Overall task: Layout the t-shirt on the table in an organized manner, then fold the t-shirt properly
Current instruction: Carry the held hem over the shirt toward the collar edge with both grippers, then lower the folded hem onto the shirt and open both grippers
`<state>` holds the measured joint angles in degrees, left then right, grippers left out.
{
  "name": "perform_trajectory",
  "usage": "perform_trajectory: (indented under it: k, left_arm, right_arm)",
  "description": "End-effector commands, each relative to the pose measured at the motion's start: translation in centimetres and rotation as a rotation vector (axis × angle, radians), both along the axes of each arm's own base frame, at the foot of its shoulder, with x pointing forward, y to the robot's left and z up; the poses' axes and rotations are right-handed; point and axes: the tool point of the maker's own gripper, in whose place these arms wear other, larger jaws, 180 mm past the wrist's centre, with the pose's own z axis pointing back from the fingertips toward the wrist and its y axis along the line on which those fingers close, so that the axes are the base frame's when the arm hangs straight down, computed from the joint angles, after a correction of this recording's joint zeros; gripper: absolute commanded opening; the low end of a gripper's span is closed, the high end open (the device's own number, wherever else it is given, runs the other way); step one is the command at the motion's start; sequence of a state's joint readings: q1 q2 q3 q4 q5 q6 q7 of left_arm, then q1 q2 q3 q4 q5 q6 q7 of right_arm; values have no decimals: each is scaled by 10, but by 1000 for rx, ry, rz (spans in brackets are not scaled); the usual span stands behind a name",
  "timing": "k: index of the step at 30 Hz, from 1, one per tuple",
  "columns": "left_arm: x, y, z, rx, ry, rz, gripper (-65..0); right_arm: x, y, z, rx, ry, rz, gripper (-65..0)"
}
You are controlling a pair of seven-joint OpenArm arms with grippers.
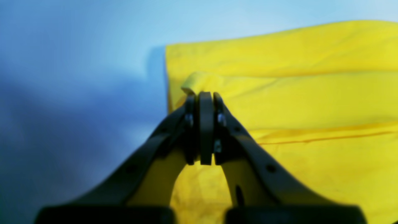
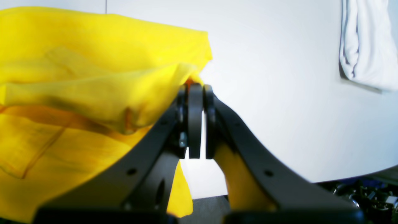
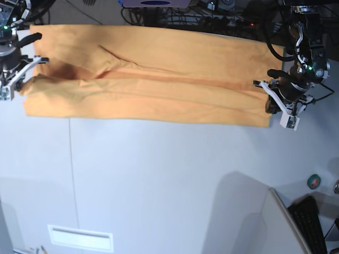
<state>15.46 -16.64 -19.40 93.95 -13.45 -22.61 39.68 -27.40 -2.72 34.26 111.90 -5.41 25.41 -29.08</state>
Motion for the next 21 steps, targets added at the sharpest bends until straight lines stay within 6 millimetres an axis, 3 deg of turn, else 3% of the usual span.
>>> perform_trajectory:
  k: [1, 14, 21]
  left_arm:
    - [3, 6, 8, 18, -28, -5, -650]
    - [-25, 17, -11, 40, 59, -5, -650]
    - [-30, 20, -17, 45, 81, 1, -650]
  right_arm:
    - [-3, 0, 4, -3, -14, -9, -650]
    - [-19, 1, -14, 19, 44, -20, -650]
    - [-33, 4, -36, 55, 105, -34, -650]
